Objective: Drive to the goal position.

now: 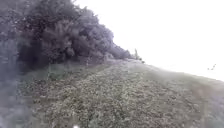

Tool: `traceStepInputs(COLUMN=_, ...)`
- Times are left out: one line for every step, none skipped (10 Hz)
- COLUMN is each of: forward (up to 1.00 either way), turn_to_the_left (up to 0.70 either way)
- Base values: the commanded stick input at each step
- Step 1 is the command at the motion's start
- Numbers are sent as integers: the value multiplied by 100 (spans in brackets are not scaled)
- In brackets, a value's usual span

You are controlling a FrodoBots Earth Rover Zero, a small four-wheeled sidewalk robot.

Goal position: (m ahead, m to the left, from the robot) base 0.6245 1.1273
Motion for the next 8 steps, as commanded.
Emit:
traceStepInputs(forward=60, turn_to_the_left=0)
traceStepInputs(forward=60, turn_to_the_left=0)
traceStepInputs(forward=60, turn_to_the_left=0)
traceStepInputs(forward=60, turn_to_the_left=0)
traceStepInputs(forward=60, turn_to_the_left=0)
traceStepInputs(forward=60, turn_to_the_left=0)
traceStepInputs(forward=60, turn_to_the_left=0)
traceStepInputs(forward=60, turn_to_the_left=0)
